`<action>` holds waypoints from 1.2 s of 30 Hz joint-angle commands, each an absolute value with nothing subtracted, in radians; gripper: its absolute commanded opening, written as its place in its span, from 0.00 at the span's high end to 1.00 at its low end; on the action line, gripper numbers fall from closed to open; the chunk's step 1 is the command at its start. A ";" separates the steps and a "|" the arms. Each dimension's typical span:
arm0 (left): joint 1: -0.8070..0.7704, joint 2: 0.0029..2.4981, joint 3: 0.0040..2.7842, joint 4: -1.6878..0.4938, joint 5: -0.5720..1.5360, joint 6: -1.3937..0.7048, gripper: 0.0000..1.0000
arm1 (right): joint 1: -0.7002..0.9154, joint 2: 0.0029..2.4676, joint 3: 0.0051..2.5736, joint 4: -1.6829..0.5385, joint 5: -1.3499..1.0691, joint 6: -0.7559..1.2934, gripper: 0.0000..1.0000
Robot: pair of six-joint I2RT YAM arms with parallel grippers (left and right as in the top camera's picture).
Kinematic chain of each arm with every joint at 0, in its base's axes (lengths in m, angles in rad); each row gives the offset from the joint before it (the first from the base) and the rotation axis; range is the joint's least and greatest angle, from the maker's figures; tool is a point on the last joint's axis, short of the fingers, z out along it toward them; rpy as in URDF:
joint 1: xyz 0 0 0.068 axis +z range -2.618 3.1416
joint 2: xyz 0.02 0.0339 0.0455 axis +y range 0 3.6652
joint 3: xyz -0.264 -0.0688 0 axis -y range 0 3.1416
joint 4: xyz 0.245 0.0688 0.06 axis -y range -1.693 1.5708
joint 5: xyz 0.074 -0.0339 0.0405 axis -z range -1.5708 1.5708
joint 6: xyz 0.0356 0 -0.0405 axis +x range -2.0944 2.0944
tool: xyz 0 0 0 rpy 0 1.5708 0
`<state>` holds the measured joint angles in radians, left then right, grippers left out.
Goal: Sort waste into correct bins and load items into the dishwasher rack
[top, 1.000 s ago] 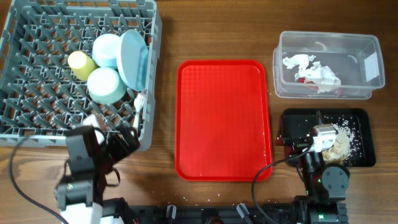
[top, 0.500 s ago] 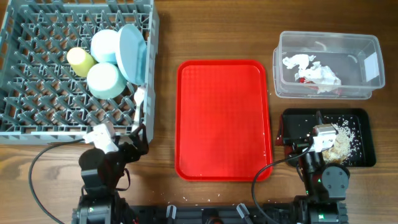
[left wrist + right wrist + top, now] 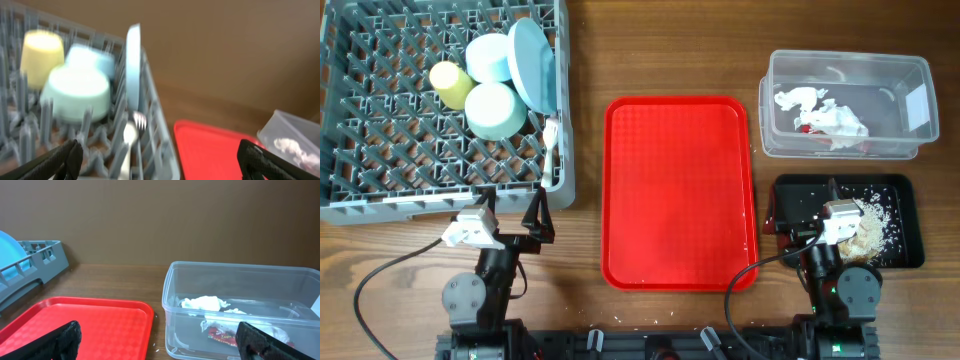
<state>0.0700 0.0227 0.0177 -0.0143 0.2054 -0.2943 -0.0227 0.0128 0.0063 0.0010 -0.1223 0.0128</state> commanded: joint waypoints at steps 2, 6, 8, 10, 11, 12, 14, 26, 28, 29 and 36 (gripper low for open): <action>0.069 0.003 0.006 -0.015 0.189 -0.242 0.00 | -0.028 0.004 0.005 0.006 -0.109 0.001 0.00; 0.069 0.003 0.006 -0.023 0.184 -0.242 0.00 | -0.028 0.004 0.005 0.006 -0.109 0.001 0.00; 0.069 0.003 0.006 -0.023 0.184 -0.242 0.00 | -0.028 0.004 0.005 0.006 -0.109 0.001 0.00; 0.069 0.003 0.006 -0.023 0.185 -0.242 0.00 | -0.028 0.004 0.005 0.006 -0.109 0.001 0.00; 0.069 0.003 0.006 -0.023 0.185 -0.242 0.00 | -0.028 0.004 0.005 0.006 -0.109 0.001 0.00; 0.069 0.003 0.006 -0.023 0.185 -0.242 0.00 | -0.028 0.004 0.005 0.006 -0.109 0.001 0.00; 0.069 0.003 0.006 -0.023 0.185 -0.242 0.00 | -0.028 0.004 0.005 0.006 -0.109 0.001 0.00; 0.069 0.004 0.006 -0.059 0.185 -0.242 0.00 | -0.028 0.004 0.005 0.006 -0.109 0.001 0.00; 0.069 0.004 0.006 -0.059 0.185 -0.242 0.00 | -0.028 0.004 0.005 0.006 -0.109 0.001 0.00; 0.069 0.004 0.006 -0.059 0.185 -0.242 0.00 | -0.028 0.004 0.005 0.006 -0.109 0.000 0.00; 0.069 0.004 0.006 -0.059 0.185 -0.242 0.00 | -0.028 0.004 0.005 0.006 -0.109 0.000 0.00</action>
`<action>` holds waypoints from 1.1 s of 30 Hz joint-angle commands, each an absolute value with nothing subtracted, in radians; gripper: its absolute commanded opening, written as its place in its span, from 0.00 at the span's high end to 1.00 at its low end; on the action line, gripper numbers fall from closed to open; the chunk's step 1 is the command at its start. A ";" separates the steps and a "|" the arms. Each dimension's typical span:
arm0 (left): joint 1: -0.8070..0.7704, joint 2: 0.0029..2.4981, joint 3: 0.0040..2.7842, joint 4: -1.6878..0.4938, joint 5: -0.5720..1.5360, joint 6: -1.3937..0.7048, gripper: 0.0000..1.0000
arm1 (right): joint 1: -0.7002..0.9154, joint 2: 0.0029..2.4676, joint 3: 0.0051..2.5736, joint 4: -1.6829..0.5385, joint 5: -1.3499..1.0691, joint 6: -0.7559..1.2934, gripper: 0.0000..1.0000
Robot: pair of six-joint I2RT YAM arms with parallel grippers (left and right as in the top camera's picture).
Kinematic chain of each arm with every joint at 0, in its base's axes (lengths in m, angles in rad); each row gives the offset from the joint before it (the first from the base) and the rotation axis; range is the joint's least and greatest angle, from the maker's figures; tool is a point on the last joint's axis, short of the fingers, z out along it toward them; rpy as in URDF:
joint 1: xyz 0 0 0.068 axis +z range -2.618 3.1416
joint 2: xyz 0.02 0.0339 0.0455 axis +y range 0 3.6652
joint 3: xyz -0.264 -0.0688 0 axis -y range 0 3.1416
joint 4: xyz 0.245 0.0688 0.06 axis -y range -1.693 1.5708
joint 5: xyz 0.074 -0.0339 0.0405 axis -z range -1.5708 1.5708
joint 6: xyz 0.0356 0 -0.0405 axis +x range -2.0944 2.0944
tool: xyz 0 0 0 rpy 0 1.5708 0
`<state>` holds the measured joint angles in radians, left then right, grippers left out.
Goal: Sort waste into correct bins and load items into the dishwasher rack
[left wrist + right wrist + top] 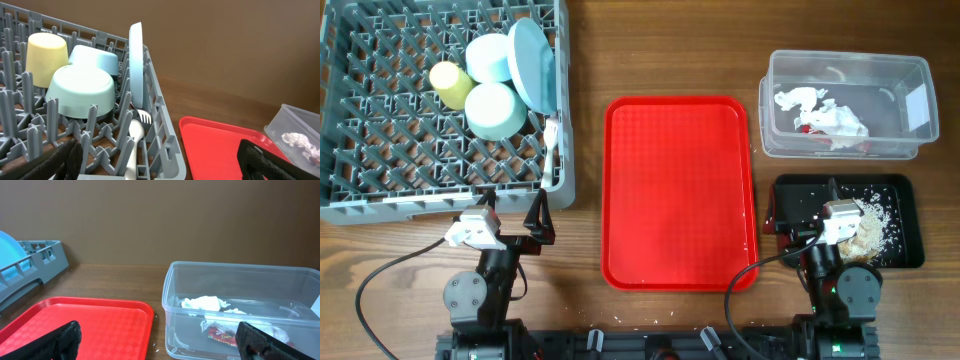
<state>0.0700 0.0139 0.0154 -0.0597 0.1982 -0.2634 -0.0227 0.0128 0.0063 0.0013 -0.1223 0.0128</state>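
Note:
The grey dishwasher rack (pixel 380 150) holds a yellow cup (pixel 448 80), a pale green bowl (pixel 495 110), a light blue cup (pixel 488 57), an upright blue plate (pixel 533 65) and a white fork (pixel 551 145). The same fork (pixel 135 137) and plate (pixel 135 65) show in the left wrist view. My left gripper (pixel 512 222) hangs open just in front of the rack's near right corner, with nothing in it (pixel 160 165). Open and holding nothing too, my right gripper (pixel 805 215) hovers by the black bin (pixel 910 245) of crumbs, facing the clear bin (pixel 240 310).
A red tray (pixel 678 190) lies bare in the middle of the wooden table. At the back right, the clear bin (pixel 910 70) contains crumpled white tissue (pixel 820 110) and a red wrapper. Cables trail from both arms along the table's front edge.
The left wrist view was blurred and is now sharp, with the rack sitting slightly lower and closer in it. The right arm and every object are where they were.

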 commanded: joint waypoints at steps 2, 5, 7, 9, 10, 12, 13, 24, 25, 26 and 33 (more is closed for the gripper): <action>0.069 0.004 0.006 -0.059 0.185 -0.242 0.00 | -0.028 0.004 0.005 0.006 -0.109 0.001 0.00; 0.069 0.004 0.006 -0.059 0.185 -0.242 0.00 | -0.028 0.004 0.005 0.006 -0.109 0.001 0.00; 0.069 0.004 0.006 -0.059 0.185 -0.242 0.00 | -0.028 0.004 0.005 0.006 -0.109 0.001 0.00; 0.067 0.004 0.006 -0.059 0.185 -0.242 0.00 | -0.028 0.004 0.005 0.006 -0.109 0.001 0.00; 0.060 0.004 0.006 -0.059 0.185 -0.242 0.00 | -0.028 0.004 0.005 0.006 -0.109 0.000 0.00; 0.038 0.004 0.006 -0.059 0.185 -0.242 0.00 | -0.028 0.004 0.005 0.006 -0.109 0.001 0.00; 0.018 0.004 0.006 -0.059 0.185 -0.242 0.00 | -0.028 0.004 0.005 0.006 -0.109 0.000 0.00; -0.051 0.004 0.006 -0.059 0.185 -0.242 0.00 | -0.028 0.004 0.005 0.006 -0.109 0.000 0.00; -0.051 0.004 0.006 -0.059 0.185 -0.242 0.00 | -0.028 0.004 0.005 0.006 -0.109 0.000 0.00; -0.051 0.004 0.006 -0.059 0.185 -0.242 0.00 | -0.028 0.004 0.005 0.006 -0.109 0.001 0.00; -0.051 0.004 0.006 -0.059 0.185 -0.242 0.00 | -0.028 0.005 0.005 0.006 -0.109 0.001 0.00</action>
